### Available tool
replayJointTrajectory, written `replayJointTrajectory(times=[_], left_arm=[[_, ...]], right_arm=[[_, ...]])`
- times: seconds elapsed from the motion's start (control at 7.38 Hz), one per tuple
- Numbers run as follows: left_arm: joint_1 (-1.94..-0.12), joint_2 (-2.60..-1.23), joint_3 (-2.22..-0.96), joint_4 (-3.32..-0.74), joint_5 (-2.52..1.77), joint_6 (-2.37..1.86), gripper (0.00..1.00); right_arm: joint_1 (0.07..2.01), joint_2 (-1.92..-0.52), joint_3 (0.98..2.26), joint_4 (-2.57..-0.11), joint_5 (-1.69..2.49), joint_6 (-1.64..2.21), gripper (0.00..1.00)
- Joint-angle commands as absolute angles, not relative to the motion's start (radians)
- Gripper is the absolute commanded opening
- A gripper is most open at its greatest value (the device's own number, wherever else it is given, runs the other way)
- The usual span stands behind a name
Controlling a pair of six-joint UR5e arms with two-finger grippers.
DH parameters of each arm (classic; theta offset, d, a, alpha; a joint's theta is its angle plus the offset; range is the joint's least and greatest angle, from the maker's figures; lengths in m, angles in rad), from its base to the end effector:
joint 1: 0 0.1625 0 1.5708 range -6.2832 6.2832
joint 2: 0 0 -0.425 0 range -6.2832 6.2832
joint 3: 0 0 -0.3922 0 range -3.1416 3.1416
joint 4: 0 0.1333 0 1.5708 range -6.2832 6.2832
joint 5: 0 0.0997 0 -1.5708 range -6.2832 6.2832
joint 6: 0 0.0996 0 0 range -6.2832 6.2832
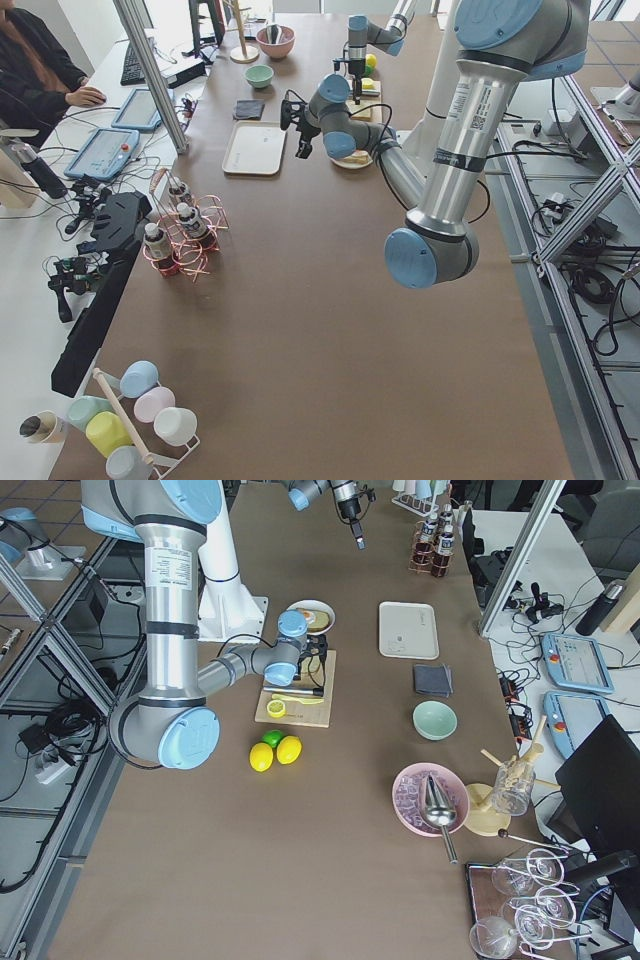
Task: Make sandwich and place on tray
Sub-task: 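Grasp the bread slice on the cutting board with the right gripper and lift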
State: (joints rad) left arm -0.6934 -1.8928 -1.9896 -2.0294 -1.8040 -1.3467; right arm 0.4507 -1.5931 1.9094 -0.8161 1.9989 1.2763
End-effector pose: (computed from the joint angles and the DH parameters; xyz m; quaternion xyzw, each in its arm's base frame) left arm 0.3528 -0.4366 0.2432 0.1621 0.5451 -0.1268 0.8127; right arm -0.4015 -0.2965 0.4213 0.0114 -0.5309 -0.0425 0.8463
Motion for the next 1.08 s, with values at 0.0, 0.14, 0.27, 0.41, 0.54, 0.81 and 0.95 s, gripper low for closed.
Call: replayJointTrajectory(times=[0.0,0.14,0.27,0.41,0.54,0.81,0.95], left_arm=[[-0.693,-1.893,-1.988,-2.029,-1.804,-1.344,0.97],[-0.695,-1.894,-1.988,-2.029,-1.804,-1.344,0.97],[-0.695,-1.894,-1.987,-2.029,-1.804,-1.342,0.97],[-0.695,-1.894,-1.988,-2.029,-1.804,-1.342,0.97],[-0.695,-1.896,-1.988,-2.029,-1.804,-1.342,0.97],[-0.696,-1.896,-1.988,-2.029,-1.805,-1.341,0.96],[-0.696,-1.898,-1.987,-2.029,-1.807,-1.339,0.95]], right_arm=[[0.449,-1.594,1.905,-0.816,1.999,1.276,0.38],[0.449,-1.594,1.905,-0.816,1.999,1.276,0.15],[0.449,-1.594,1.907,-0.816,1.999,1.276,0.0],[0.448,-1.6,1.907,-0.816,1.973,1.276,0.0],[0.449,-1.603,1.911,-0.815,1.973,1.276,0.0],[0.465,-1.611,1.937,-0.79,1.991,1.278,0.0],[0.507,-1.632,1.947,-0.726,2.067,1.278,0.0]])
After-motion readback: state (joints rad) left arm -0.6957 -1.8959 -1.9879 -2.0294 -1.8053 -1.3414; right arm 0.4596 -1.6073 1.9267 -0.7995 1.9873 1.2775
